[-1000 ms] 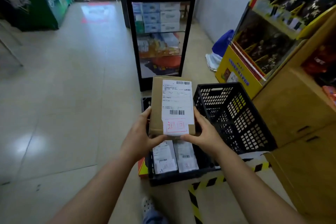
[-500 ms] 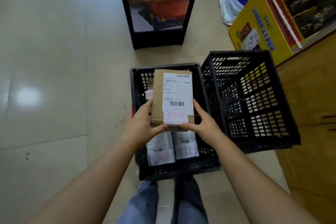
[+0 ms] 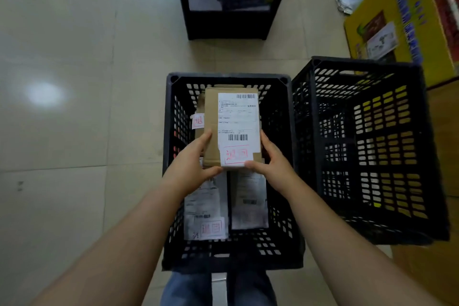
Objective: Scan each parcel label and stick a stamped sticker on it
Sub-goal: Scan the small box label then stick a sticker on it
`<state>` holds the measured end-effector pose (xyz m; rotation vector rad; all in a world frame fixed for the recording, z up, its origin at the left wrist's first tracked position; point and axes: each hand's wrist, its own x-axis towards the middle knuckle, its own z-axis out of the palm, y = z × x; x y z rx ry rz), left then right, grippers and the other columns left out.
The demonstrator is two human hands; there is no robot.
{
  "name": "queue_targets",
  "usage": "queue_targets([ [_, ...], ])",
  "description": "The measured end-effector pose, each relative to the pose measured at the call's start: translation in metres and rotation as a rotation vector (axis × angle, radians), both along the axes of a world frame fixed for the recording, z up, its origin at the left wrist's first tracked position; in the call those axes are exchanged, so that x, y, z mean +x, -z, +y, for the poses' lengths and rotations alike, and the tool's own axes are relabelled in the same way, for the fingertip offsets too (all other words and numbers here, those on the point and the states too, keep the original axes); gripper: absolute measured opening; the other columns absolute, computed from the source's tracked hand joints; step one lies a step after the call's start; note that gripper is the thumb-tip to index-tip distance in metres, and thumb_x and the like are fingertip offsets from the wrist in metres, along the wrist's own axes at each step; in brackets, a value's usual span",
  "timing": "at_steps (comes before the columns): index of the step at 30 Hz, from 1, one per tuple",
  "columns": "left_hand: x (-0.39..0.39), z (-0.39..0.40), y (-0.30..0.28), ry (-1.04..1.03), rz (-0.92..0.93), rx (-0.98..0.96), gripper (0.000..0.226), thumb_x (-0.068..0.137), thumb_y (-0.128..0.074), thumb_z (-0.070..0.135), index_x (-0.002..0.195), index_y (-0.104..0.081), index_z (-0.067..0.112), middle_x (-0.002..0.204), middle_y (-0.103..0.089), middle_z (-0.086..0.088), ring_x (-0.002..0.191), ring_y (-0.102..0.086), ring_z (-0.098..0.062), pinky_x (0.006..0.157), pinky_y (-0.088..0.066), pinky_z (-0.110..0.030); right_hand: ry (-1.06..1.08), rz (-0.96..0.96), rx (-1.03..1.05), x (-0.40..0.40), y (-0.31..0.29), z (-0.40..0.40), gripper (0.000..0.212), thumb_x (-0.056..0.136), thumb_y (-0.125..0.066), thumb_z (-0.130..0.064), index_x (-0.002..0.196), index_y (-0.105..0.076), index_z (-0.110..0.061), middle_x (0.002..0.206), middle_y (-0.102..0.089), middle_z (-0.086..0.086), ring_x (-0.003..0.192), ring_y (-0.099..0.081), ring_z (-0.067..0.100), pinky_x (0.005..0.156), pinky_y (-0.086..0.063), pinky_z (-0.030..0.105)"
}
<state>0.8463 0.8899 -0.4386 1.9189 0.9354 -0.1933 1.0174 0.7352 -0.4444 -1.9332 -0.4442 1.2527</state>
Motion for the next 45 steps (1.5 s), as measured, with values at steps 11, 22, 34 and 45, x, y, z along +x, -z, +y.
queue_targets([
  [11,-0.002,-0.011,0.028,0.048,0.079,0.211,0.103,0.076,-0.079,0.048,0.155,-0.016,0.031,0.144,-0.044,0.005,0.125,-0.049,-0.016,0.103,-0.045,-0.039,0.532,0.176,-0.078,-0.016,0.030,0.010,0.060,0.089,-0.071,-0.012,0.143,-0.046,-0.013,0.133,-0.059,0.007,0.108,-0.064,0.022,0.072,-0.059,0.028],
  [22,-0.011,0.022,0.019,-0.039,0.195,0.589,0.085,0.076,-0.070,0.060,0.149,-0.034,0.036,0.160,-0.015,-0.010,0.141,-0.022,-0.034,0.112,-0.025,-0.053,0.288,-0.208,-0.109,-0.012,0.003,0.019,0.066,0.091,-0.067,-0.032,0.149,-0.036,-0.030,0.131,-0.043,-0.008,0.106,-0.054,0.011,0.089,-0.044,0.028],
  [34,0.012,0.015,0.022,-0.307,0.035,0.262,0.061,0.089,-0.070,0.032,0.143,-0.047,0.019,0.140,-0.042,-0.006,0.131,-0.039,-0.023,0.108,-0.036,-0.036,0.079,-0.313,-0.064,0.009,0.008,0.033,0.069,0.093,-0.066,-0.019,0.152,-0.033,-0.026,0.147,-0.038,0.001,0.123,-0.039,0.007,0.098,-0.031,0.020],
  [45,0.012,0.013,0.001,-0.227,0.130,0.412,0.070,0.089,-0.062,0.050,0.150,-0.033,0.029,0.152,-0.032,-0.002,0.137,-0.031,-0.024,0.111,-0.032,-0.045,0.013,-0.395,-0.049,0.017,-0.004,0.026,0.072,0.093,-0.065,-0.029,0.154,-0.026,-0.033,0.148,-0.035,-0.001,0.123,-0.037,0.006,0.099,-0.032,0.023],
])
